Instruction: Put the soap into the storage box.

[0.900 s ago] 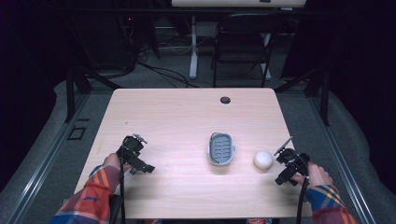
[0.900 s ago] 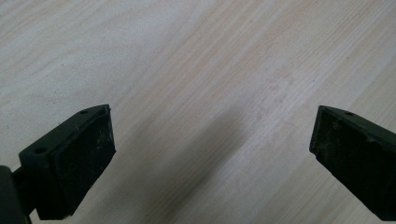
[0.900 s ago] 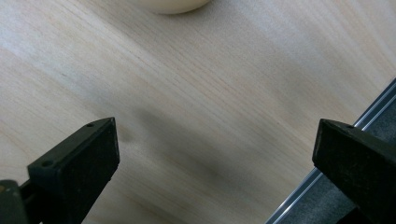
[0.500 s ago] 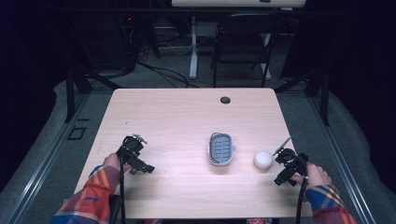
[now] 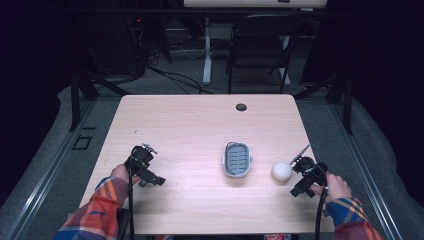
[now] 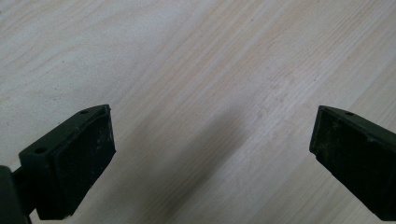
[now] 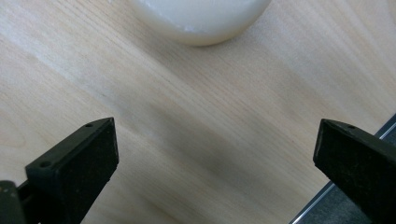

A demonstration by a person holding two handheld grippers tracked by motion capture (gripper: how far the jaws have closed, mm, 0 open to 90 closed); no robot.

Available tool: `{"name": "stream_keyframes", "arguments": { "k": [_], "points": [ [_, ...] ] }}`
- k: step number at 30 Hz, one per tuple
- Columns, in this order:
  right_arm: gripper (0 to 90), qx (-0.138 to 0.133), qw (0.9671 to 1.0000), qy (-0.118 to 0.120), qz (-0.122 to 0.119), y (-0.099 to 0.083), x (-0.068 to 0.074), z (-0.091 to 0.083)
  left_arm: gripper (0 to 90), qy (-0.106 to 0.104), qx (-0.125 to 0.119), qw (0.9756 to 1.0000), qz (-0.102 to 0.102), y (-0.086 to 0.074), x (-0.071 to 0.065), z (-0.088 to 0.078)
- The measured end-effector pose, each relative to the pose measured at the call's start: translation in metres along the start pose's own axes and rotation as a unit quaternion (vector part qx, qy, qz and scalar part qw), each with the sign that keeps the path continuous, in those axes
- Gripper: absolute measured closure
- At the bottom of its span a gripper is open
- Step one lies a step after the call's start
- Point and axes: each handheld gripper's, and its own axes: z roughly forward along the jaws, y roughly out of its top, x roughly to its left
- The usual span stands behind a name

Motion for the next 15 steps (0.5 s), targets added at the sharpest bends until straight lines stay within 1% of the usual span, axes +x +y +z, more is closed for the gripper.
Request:
{"name": "stream_keyframes", "arguments": {
  "k": [1, 2, 3, 4, 6, 7, 8, 9, 10, 11, 12, 13, 14, 15],
  "points": [
    [0.0, -0.02, 0.9997, 0.005, 0.015, 0.0, 0.001, 0.002, 0.0, 0.001, -0.001, 1.0, 0.0, 0.0, 0.0, 0.0],
    [0.0, -0.022, 0.9997, 0.002, 0.014, 0.001, 0.001, 0.002, 0.0, 0.0, -0.002, 1.0, 0.0, 0.0, 0.0, 0.0],
    [0.0, -0.017, 0.9998, 0.006, 0.012, 0.002, 0.001, 0.0, 0.0, -0.001, -0.002, 1.0, 0.0, 0.0, 0.0, 0.0],
    [0.0, -0.005, 1.0, 0.005, 0.005, 0.004, 0.0, -0.002, 0.0, -0.001, -0.001, 1.0, 0.0, 0.0, 0.0, 0.0],
    [0.0, -0.022, 0.9996, 0.01, 0.016, 0.006, 0.002, 0.001, 0.0, -0.001, -0.002, 1.0, 0.0, 0.0, 0.0, 0.0],
    [0.0, -0.019, 0.9997, 0.007, 0.012, 0.008, 0.002, 0.0, 0.0, -0.001, -0.002, 1.0, 0.0, -0.001, 0.0, 0.0],
    [0.0, -0.007, 1.0, 0.003, 0.002, 0.01, 0.001, -0.002, 0.0, -0.001, -0.001, 1.0, 0.0, 0.0, 0.0, 0.0],
    [0.0, -0.017, 0.9998, 0.006, 0.01, 0.011, 0.003, -0.001, 0.0, -0.001, -0.001, 1.0, 0.0, 0.0, 0.0, 0.0],
    [0.0, -0.038, 0.999, 0.008, 0.021, 0.011, 0.005, 0.001, 0.0, -0.001, -0.001, 1.0, 0.001, 0.0, 0.0, 0.0],
    [0.0, 0.019, 0.9995, -0.002, -0.023, 0.017, 0.0, -0.009, 0.0, -0.002, -0.003, 1.0, 0.001, 0.0, 0.0, 0.0],
    [0.0, -0.025, 0.9996, 0.008, 0.008, 0.014, 0.004, -0.003, 0.0, -0.002, -0.003, 1.0, -0.001, 0.0, 0.0, 0.0],
    [0.0, -0.017, 0.9998, 0.003, -0.002, 0.016, 0.003, -0.005, 0.0, -0.002, -0.002, 1.0, -0.001, 0.0, 0.0, 0.0],
    [0.0, -0.022, 0.9997, 0.006, 0.006, 0.017, 0.005, -0.005, 0.0, -0.002, -0.003, 1.0, -0.001, 0.0, 0.0, 0.0],
    [0.0, -0.005, 0.9999, 0.001, -0.01, 0.02, 0.003, -0.008, 0.0, -0.002, -0.003, 1.0, -0.001, 0.0, 0.0, 0.001]
  ]
}}
